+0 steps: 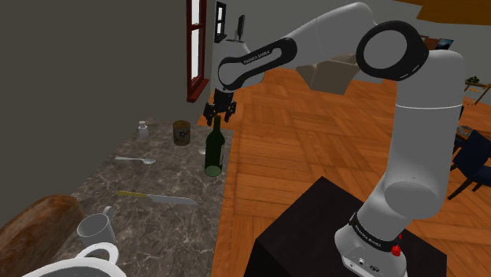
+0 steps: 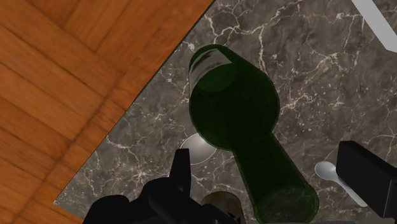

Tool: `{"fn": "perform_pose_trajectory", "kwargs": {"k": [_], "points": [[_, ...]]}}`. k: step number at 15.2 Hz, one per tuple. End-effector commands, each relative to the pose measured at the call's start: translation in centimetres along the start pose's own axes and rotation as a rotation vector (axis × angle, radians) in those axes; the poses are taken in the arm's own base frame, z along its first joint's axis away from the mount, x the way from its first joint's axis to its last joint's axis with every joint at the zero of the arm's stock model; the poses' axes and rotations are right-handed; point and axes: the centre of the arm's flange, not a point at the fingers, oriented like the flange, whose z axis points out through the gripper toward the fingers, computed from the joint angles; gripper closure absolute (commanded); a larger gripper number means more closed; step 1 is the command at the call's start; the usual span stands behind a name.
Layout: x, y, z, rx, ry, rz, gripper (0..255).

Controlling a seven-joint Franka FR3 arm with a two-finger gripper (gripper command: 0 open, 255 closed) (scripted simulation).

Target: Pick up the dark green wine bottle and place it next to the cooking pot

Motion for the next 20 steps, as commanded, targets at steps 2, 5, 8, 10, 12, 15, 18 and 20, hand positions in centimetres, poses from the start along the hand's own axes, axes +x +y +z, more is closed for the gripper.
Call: {"fn": "perform_pose_trajectory", "kwargs": {"k": [2, 5, 8, 10, 12, 15, 18, 20], "points": [[0.0, 0.0, 0.0, 0.000, 0.000, 0.000, 255], [0.0, 0.0, 0.0, 0.000, 0.000, 0.000, 255], [0.0, 0.0, 0.0, 0.000, 0.000, 0.000, 255], [0.0, 0.0, 0.0, 0.000, 0.000, 0.000, 255], [0.0, 0.0, -0.5, 0.000, 0.000, 0.000, 255], [0.2, -0.1, -2.1, 0.000, 0.000, 0.000, 255], [0.3, -0.2, -3.7, 0.000, 0.000, 0.000, 255], [0.4, -0.3, -4.7, 0.000, 0.000, 0.000, 255]]}}
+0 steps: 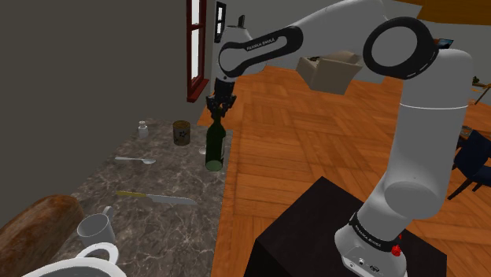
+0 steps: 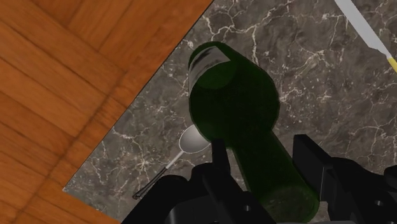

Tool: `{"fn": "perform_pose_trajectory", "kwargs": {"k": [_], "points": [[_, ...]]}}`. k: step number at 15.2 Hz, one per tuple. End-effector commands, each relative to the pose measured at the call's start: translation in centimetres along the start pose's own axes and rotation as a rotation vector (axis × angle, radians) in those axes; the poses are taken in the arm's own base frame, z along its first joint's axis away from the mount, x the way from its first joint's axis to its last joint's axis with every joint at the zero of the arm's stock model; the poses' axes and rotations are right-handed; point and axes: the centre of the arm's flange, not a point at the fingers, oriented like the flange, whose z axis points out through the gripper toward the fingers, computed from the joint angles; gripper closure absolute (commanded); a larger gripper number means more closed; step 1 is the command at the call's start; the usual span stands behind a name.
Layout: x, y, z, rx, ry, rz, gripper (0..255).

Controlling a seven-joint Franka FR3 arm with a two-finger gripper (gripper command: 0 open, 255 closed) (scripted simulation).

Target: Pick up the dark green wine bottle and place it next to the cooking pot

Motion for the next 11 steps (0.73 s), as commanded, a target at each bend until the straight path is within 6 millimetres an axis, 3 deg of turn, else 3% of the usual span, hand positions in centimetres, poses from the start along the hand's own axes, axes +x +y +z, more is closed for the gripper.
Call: {"fn": "perform_pose_trajectory", "kwargs": {"k": [1, 11], "points": [[0.1, 0.0, -1.1, 0.000, 0.000, 0.000, 255], [0.6, -0.3, -6.3, 0.000, 0.000, 0.000, 255]]}}
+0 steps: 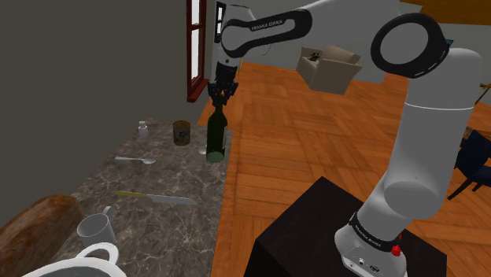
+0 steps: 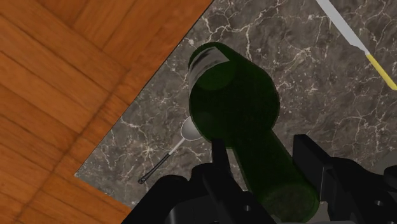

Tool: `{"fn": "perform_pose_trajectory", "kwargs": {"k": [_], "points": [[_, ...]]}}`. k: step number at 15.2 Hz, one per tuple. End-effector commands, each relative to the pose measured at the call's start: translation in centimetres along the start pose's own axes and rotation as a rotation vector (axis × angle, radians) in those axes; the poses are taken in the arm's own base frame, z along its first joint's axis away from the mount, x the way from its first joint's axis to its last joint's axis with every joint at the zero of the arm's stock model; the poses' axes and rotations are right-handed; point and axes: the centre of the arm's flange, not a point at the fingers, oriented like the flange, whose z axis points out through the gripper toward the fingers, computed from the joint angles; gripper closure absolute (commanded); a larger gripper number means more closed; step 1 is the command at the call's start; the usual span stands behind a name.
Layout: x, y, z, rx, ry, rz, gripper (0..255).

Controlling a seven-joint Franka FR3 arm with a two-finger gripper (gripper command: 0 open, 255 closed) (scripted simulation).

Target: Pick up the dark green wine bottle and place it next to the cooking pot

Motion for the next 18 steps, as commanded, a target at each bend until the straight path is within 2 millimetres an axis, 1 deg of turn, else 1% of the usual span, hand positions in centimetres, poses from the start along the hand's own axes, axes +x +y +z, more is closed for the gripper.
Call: {"fn": "perform_pose_trajectory", "kwargs": {"k": [1, 18], "points": [[0.2, -0.2, -1.1, 0.000, 0.000, 0.000, 255], [1.0, -0.7, -10.1, 0.000, 0.000, 0.000, 255]]}}
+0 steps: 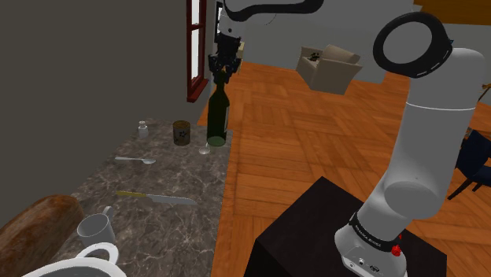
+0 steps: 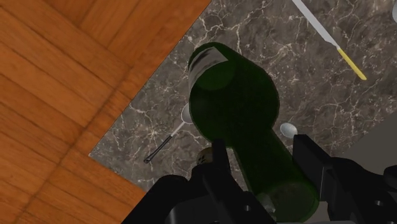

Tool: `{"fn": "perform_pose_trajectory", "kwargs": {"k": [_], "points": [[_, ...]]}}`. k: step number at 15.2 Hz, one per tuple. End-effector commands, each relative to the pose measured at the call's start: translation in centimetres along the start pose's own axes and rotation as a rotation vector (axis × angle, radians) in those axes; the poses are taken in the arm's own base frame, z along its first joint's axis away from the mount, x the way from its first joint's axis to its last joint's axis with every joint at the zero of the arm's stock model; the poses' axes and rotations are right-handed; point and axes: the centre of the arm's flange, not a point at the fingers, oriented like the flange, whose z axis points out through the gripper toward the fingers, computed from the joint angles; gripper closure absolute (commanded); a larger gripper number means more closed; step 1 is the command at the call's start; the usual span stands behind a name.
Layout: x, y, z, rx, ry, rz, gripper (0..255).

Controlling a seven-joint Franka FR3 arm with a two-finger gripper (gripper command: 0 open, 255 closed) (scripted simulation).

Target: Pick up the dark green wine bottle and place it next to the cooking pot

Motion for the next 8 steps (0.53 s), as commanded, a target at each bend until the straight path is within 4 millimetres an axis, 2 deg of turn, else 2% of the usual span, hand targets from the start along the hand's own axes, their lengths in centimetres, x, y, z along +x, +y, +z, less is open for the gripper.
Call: {"fn": "perform_pose_trajectory", "kwargs": {"k": [1, 8], "points": [[0.1, 0.0, -1.1, 0.000, 0.000, 0.000, 255], [-3.0, -8.7, -0.9, 0.000, 0.000, 0.000, 255]]}}
